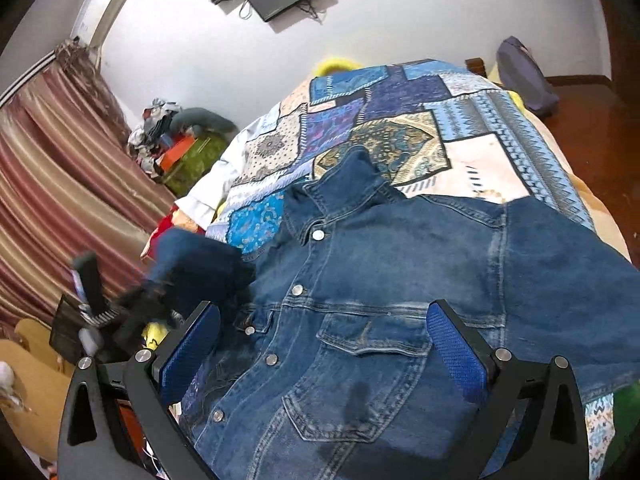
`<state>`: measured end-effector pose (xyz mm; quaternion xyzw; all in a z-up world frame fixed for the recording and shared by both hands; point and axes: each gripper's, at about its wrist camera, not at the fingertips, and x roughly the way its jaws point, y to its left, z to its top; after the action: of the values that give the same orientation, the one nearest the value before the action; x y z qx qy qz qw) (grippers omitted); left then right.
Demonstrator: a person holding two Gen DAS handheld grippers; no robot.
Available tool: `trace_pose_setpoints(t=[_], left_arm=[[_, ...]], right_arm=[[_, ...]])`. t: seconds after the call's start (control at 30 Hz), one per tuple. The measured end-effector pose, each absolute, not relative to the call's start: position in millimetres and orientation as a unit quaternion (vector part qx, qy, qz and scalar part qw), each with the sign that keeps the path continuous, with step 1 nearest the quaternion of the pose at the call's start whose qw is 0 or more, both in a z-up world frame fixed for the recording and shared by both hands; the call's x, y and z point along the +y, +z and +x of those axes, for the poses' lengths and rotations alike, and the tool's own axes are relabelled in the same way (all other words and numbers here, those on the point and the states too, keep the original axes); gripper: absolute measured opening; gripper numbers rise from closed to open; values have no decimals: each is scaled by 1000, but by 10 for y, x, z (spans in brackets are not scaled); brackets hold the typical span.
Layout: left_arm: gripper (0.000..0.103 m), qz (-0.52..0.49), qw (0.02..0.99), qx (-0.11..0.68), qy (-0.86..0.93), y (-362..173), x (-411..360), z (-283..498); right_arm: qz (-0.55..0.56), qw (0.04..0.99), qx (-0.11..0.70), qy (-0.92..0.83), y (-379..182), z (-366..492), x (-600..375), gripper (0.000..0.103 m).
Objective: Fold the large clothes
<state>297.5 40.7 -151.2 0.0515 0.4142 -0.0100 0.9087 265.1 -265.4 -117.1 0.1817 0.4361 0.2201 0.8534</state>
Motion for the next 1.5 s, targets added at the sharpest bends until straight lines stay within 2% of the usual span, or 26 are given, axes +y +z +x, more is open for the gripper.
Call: trace_pose_setpoints(t=[0.07,0.13,0.2,0.23,0.3,0.33,0.6,0.77,0.9,1.0,1.03,1.13,1.2,1.5], left_arm=[[12,38,878,476,-43,-1871,230,3087],[18,2,844,530,-80,-2136,177,3108],[23,9,842,532,-83,-2182,133,3024],[38,13,844,530,-79,-2153,160,2971],[61,-9,844,529,-89,-2064,290,2864],[64,-26,847,523,-94,-2018,388,2784],[69,-103,867,487,6,-1762,1444,2572],[69,-182,837,514,44,-2099,2072,2664],[67,-249,809,532,29,-2404,2233,2845],[44,-249,810,530,-9,-2470,2125,2950],[34,-232,813,535,-10,-2490,2056,3005],[19,-182,819,545,9,-2418,1890,3071],[12,-124,842,525,14,-2138,1713,3054],[10,32,927,373,-26,-642,529,3128]], right_arm=[[181,854,435,219,-1168,2603,-2716,103],[176,858,432,214,-1152,2532,-2798,103],[167,865,426,203,-1139,2468,-2893,103],[162,869,425,197,-1137,2448,-2942,103],[158,873,423,185,-1142,2432,-3025,103],[158,876,419,177,-1141,2423,-3067,103],[128,890,404,169,-1138,2405,-2900,103],[81,892,403,189,-1205,2369,-2559,103],[59,887,415,196,-1325,2365,-2381,103],[40,887,420,189,-1413,2389,-2301,103],[34,886,424,186,-1448,2403,-2284,103],[38,882,431,187,-1504,2417,-2297,103],[43,883,427,189,-1506,2413,-2351,103],[80,893,410,167,-1532,2400,-2784,103]])
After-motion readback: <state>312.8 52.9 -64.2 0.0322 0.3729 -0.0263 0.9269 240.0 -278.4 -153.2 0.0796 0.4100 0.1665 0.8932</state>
